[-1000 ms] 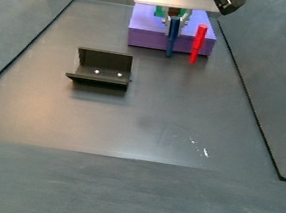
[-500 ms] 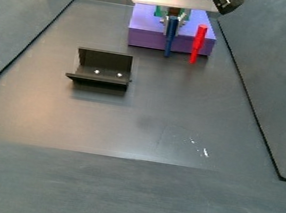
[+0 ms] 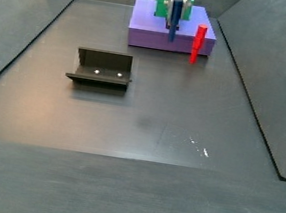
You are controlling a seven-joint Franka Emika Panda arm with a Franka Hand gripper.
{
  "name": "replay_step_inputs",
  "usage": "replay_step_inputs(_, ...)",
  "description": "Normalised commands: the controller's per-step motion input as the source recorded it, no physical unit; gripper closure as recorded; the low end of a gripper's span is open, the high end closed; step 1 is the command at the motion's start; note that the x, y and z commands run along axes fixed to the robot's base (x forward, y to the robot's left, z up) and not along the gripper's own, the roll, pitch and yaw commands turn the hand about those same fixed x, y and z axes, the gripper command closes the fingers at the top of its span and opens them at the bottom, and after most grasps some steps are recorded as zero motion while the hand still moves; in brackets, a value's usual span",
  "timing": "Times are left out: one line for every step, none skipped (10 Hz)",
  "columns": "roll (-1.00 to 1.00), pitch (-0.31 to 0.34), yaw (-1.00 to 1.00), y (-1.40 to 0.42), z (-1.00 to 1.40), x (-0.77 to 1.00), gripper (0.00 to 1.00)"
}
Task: Pick up the blue object. Move up. Move to above the board. Insert the blue object.
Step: Move to above the board.
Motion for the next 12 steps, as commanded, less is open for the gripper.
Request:
replay_step_inputs(0.0,0.0,0.0,0.0,1.4,0.0,1.0)
replay_step_inputs(0.0,0.028,0.0,0.0,1.4,-0.02,1.0)
replay_step_inputs(-0.01,0.009,0.0,0.0,1.4,-0.04,1.0)
replay_step_inputs(-0.01,0.024,0.0,-0.01,1.4,0.01,1.0)
replay_step_inputs(-0.01,0.08,0.0,0.0,1.4,0.04,1.0)
replay_step_inputs(-0.01,0.086,0.0,0.0,0.84,0.02,1.0)
replay_step_inputs(-0.01,0.062,0.0,0.0,0.29,0.03,1.0)
replay_step_inputs(0.1,0.145,-0.28,-1.4,0.45,0.12,1.0)
replay_step_inputs(0.11,0.158,-0.27,-1.4,0.4,0.1,1.0)
replay_step_inputs(0.11,0.168,-0.1,-1.4,0.38,0.18,1.0)
replay_step_inputs(0.08,0.171,-0.08,-0.91,0.24,0.16,1.0)
replay_step_inputs(0.07,0.172,-0.04,-0.52,0.14,0.13,1.0)
